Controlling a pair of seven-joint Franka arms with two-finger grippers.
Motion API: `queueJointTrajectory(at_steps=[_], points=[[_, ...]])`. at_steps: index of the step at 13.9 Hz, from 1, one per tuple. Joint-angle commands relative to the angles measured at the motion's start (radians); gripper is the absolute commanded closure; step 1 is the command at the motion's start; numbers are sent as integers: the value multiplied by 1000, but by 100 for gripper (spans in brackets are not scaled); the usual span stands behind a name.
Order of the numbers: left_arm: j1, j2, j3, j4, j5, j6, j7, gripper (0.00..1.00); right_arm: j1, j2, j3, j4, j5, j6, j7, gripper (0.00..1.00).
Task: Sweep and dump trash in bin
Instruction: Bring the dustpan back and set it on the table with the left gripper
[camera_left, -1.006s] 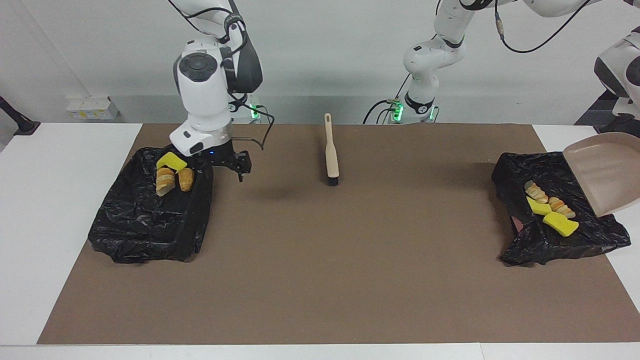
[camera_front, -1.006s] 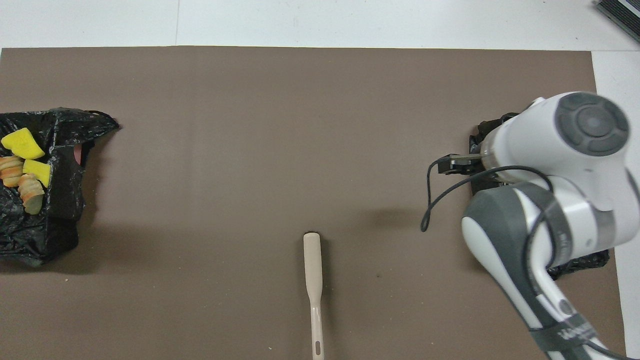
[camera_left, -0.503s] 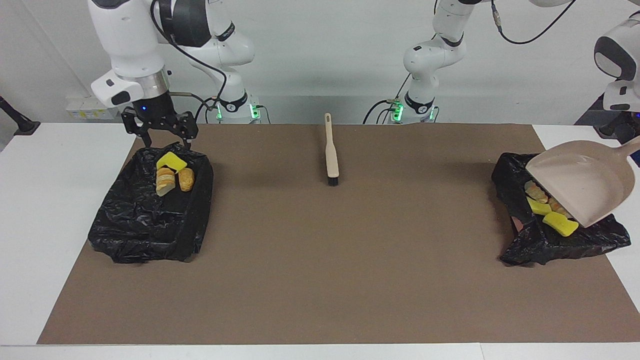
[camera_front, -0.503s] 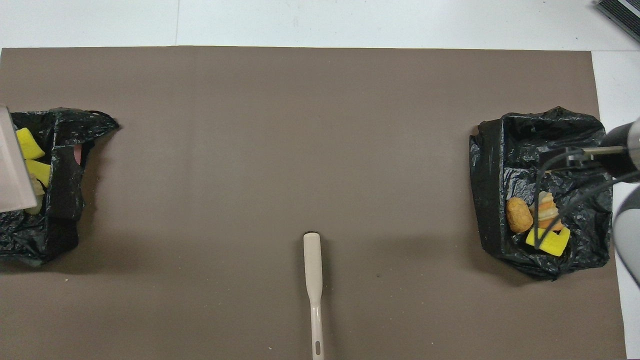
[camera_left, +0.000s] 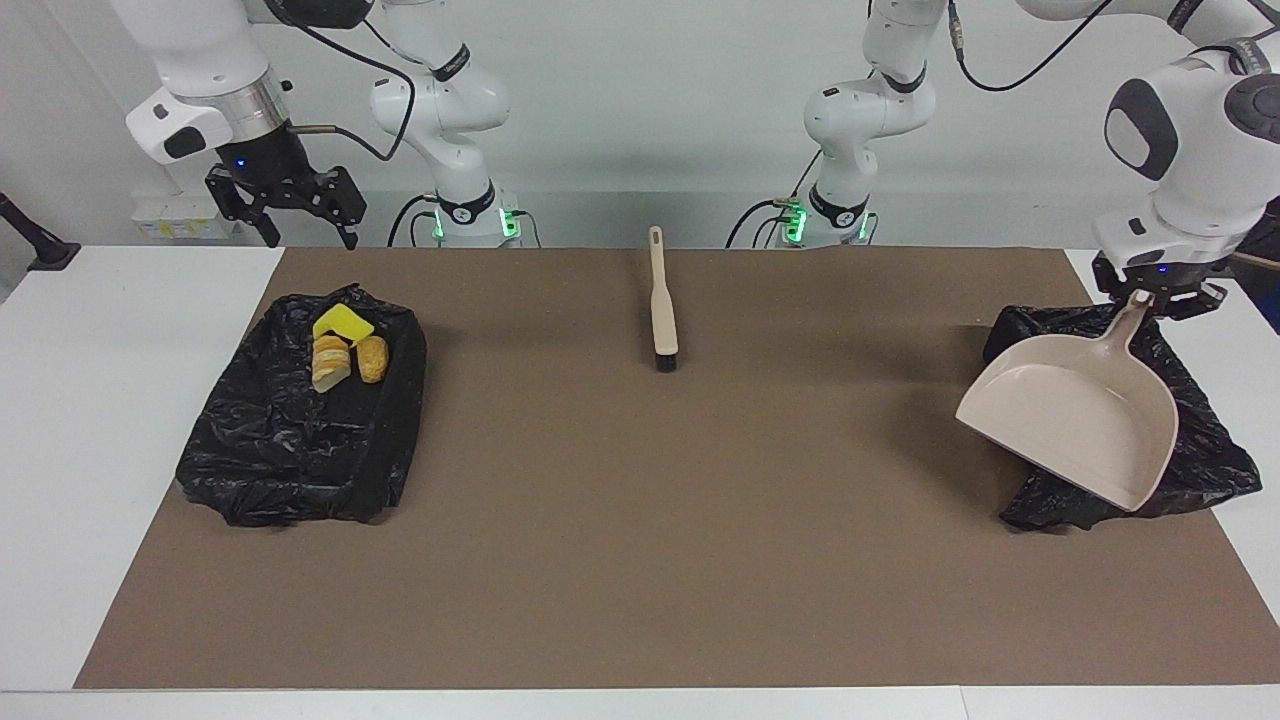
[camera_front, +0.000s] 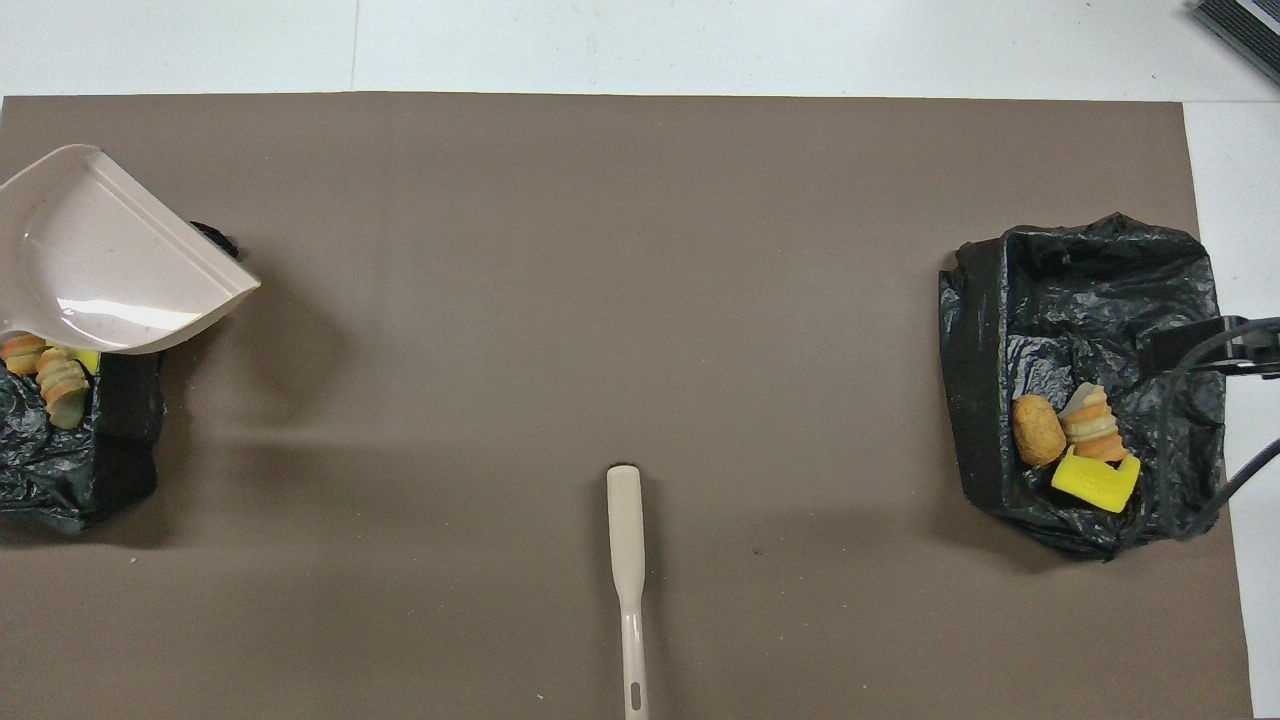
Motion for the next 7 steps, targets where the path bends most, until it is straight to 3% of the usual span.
queueJointTrajectory(at_steps=[1,4,7], points=[[-71,-43,15,-37,-94,-40,-218,100,-10,-5,7,24,8,-23,-39,0],[-210,-45,15,-35,-190,-69,-546,100,-7,-15,-1,21,23,-36,-43,0],[-313,-45,15,-32,-255,-45,-726,100,-11,-15,-19,23,23,-36,-46,0]])
